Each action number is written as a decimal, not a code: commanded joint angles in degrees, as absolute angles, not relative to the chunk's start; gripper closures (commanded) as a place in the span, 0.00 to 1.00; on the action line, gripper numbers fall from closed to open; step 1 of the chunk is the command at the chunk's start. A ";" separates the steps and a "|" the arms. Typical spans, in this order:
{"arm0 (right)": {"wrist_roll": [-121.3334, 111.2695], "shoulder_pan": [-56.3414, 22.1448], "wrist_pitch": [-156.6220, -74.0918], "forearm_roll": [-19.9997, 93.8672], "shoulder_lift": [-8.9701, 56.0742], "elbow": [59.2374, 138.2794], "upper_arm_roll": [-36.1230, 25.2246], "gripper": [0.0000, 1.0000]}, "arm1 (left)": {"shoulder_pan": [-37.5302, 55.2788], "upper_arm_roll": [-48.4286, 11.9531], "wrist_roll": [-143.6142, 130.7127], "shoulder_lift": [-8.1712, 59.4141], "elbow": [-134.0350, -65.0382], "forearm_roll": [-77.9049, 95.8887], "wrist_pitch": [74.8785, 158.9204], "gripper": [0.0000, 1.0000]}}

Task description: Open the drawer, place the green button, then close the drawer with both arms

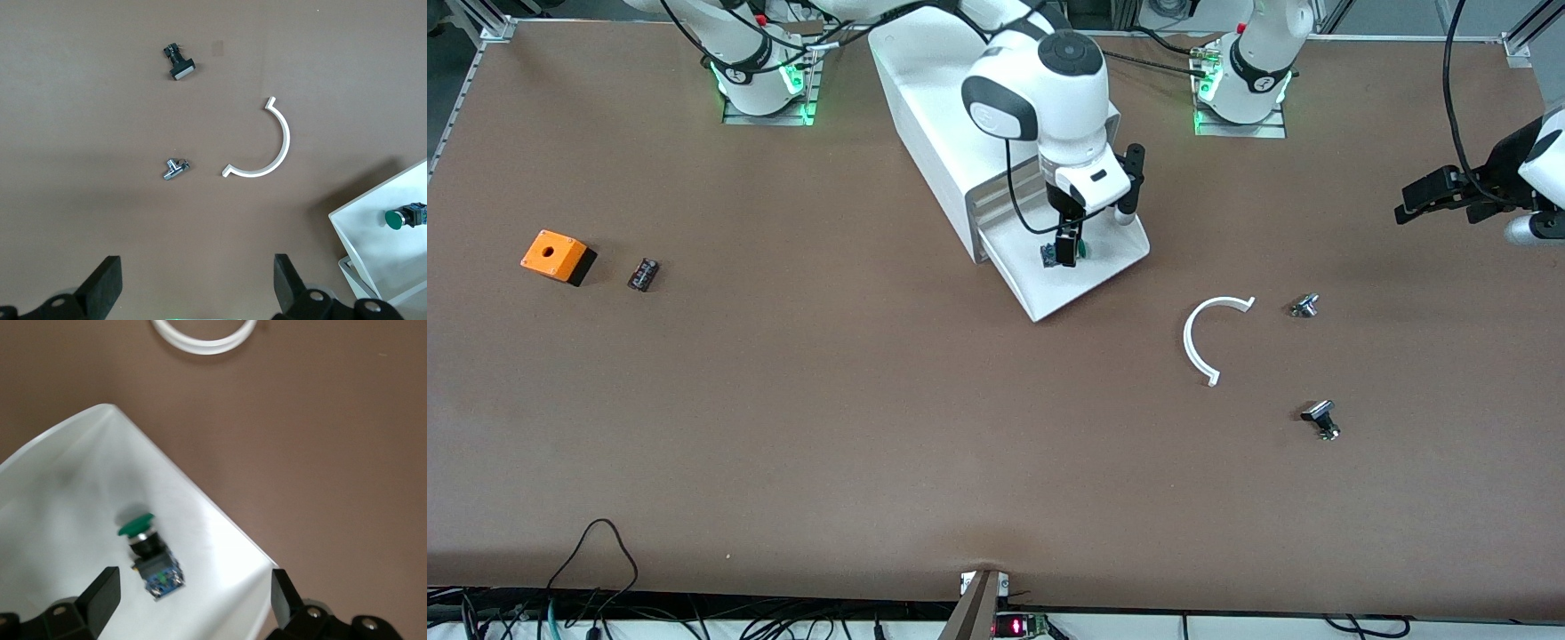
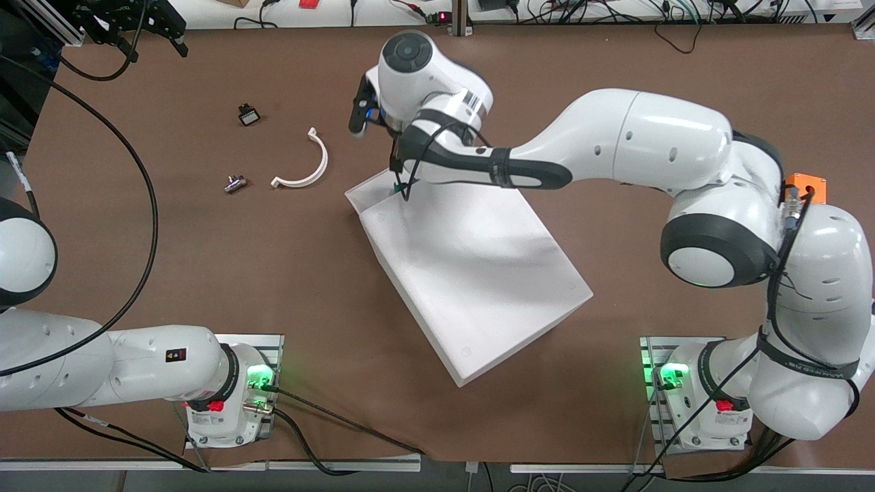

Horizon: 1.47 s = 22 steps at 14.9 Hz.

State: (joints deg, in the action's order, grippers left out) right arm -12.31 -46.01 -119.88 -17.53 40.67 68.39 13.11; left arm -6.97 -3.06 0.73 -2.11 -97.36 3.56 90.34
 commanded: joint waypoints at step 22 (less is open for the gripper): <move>36.22 -17.07 -100.19 -10.28 24.44 76.02 0.26 0.00 | -6.42 -2.46 3.42 15.80 -86.48 3.60 86.93 0.00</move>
